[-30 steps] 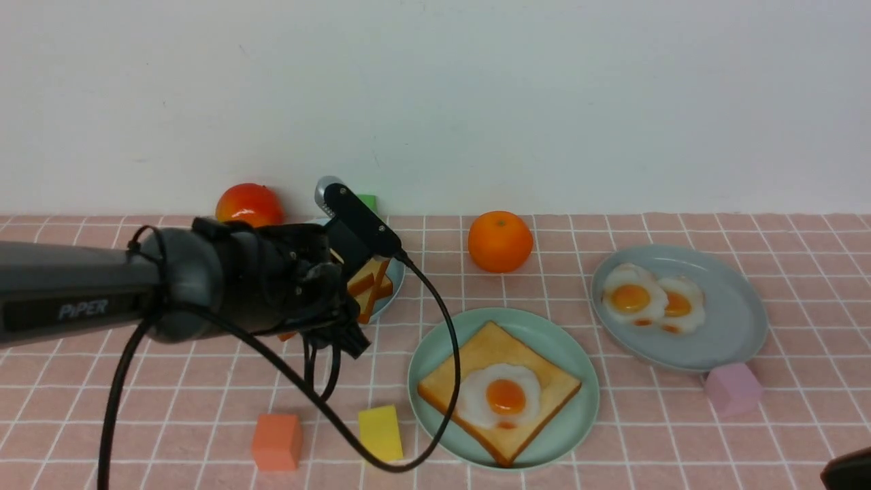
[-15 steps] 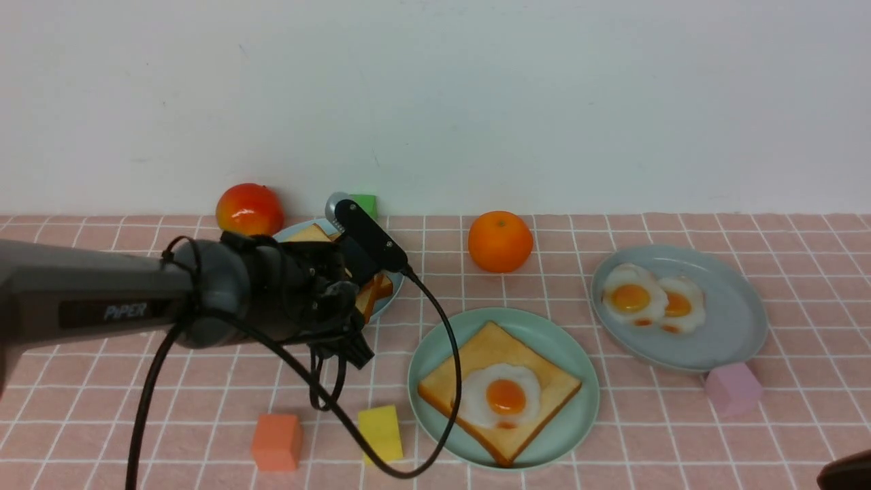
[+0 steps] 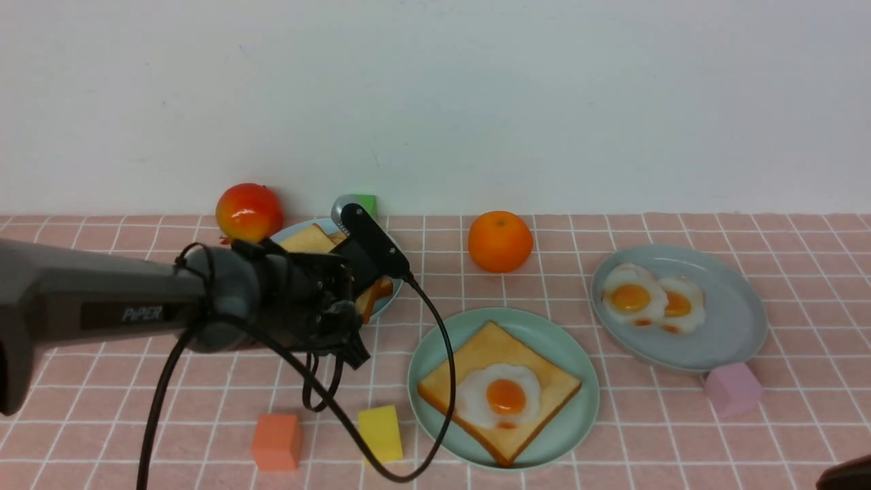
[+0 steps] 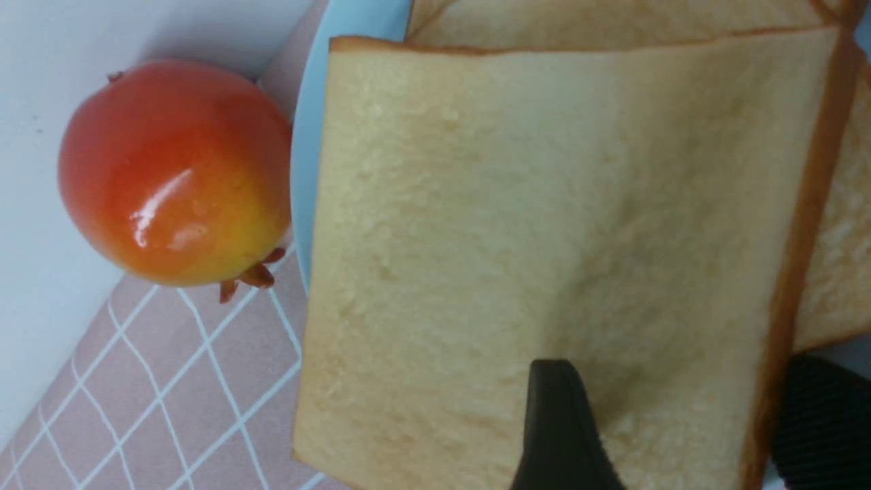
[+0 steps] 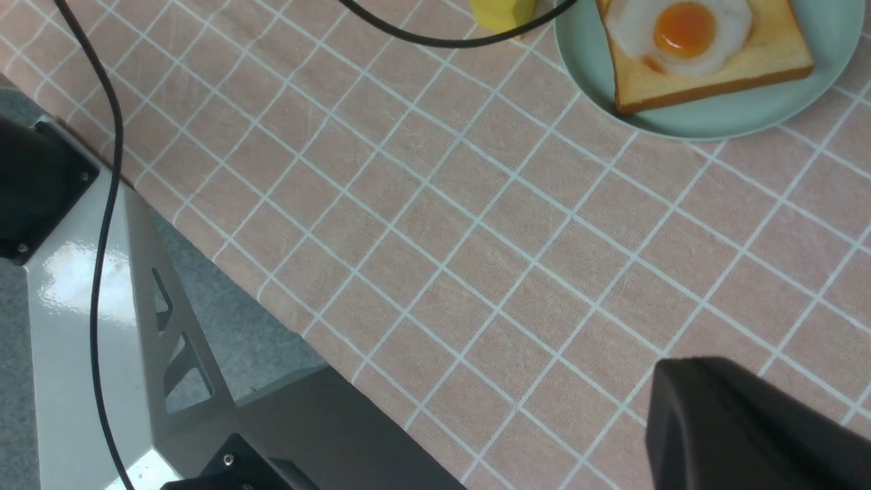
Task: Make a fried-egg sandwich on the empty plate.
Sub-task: Use the left arm to grab a slice of bread
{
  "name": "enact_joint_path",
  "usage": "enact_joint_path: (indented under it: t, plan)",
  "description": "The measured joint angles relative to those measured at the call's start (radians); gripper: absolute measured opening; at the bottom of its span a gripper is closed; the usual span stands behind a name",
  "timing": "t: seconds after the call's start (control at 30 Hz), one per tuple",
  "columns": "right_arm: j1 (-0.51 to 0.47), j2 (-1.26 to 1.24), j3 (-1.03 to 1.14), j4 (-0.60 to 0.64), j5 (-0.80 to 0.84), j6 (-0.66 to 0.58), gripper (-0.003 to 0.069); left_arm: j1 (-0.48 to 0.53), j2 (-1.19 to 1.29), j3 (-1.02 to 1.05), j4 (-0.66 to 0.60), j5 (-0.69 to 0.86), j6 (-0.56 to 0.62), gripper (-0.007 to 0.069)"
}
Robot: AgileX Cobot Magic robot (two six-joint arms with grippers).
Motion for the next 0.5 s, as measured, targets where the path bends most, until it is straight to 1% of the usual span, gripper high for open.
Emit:
enact_joint_path:
  t: [0.13,0.37,0.4,0.5]
  plan:
    - [0.000,0.000,0.000,0.001,0.000,0.000,0.0010,0.000,0.001,0.000,0.047,0.002,-0.057,0.0451]
    - [0.000,0.000,0.000,0.001,0.000,0.000,0.0010,0.000,0.001,0.000,0.072,0.002,-0.087,0.0449]
    - [0.000,0.000,0.000,0.002,0.000,0.000,0.0010,0.000,0.001,0.000,0.073,0.002,-0.098,0.0444]
    - [0.000,0.000,0.000,0.011,0.000,0.000,0.0010,0.000,0.001,0.000,0.073,0.002,-0.123,0.0396]
